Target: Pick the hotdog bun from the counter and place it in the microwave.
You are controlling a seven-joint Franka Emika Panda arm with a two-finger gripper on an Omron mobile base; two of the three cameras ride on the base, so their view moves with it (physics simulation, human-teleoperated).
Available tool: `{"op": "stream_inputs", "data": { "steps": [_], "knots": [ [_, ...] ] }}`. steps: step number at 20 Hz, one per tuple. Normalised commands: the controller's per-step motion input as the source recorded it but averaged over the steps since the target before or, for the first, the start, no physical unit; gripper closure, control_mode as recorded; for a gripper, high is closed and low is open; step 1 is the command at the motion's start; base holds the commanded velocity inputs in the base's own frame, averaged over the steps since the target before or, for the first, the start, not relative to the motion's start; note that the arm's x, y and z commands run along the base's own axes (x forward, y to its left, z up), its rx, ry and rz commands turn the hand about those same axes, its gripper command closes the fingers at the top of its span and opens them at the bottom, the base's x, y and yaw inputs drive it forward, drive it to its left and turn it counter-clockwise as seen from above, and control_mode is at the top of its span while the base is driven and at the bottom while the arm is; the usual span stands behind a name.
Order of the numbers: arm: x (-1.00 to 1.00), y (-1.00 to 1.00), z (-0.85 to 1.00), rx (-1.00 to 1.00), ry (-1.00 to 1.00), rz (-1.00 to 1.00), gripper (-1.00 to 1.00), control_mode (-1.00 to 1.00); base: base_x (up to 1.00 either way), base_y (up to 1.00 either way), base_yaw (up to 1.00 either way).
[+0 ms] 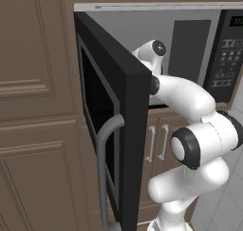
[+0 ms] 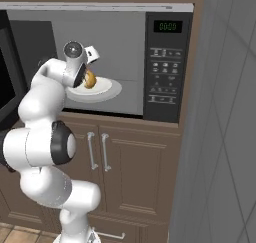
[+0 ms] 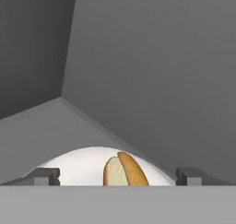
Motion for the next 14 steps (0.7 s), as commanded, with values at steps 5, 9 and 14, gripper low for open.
{"op": "stream_inputs", "data": {
  "steps": [5, 9, 14],
  "knots": [
    [-0.57, -0.04, 0.00, 0.06, -0.01, -0.10, -1.00, -1.00, 0.00, 0.00, 0.00],
    [-1.00, -0.09, 0.00, 0.04, 0.03, -0.21, -1.00, -1.00, 0.00, 0.00, 0.00],
    [-1.00, -0.02, 0.05, 0.08, 0.00, -0.23, -1.00, -1.00, 0.00, 0.00, 0.00]
  ]
}}
